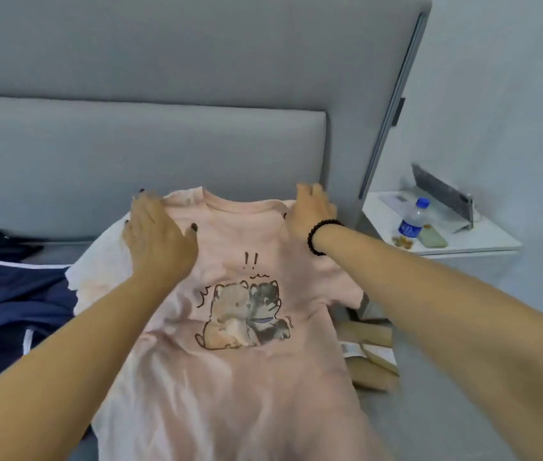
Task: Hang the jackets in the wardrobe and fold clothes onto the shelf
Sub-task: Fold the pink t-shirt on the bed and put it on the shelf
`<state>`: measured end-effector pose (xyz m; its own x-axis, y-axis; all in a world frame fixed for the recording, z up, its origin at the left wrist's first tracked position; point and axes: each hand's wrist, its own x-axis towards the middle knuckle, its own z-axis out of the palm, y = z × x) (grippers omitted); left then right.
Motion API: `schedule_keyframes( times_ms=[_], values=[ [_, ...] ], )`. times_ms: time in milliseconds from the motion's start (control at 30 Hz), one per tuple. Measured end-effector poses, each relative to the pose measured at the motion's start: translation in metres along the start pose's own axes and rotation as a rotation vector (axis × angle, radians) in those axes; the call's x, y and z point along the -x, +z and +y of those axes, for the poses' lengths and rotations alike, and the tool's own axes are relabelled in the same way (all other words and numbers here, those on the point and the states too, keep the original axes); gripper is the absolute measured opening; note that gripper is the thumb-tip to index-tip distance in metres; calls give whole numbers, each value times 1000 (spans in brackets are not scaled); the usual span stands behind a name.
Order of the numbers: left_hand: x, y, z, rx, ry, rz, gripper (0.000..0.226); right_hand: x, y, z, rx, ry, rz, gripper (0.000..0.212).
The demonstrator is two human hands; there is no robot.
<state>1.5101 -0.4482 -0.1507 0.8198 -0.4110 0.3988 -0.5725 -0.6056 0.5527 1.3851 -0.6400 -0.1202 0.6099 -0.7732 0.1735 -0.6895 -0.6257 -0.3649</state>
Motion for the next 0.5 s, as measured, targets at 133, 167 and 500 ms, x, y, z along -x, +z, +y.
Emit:
schedule_keyframes(
  times_ms=[133, 167, 500],
  values=[
    [103, 75, -34, -201, 65, -346, 74, 95, 102, 27, -43, -136, -269, 60],
    [125, 87, -43, -259, 75, -417, 72, 121, 121, 34, -50, -144, -307, 60],
    [252, 71, -87, -351, 118, -528, 80, 298, 185, 90, 111, -79, -402, 63]
  ],
)
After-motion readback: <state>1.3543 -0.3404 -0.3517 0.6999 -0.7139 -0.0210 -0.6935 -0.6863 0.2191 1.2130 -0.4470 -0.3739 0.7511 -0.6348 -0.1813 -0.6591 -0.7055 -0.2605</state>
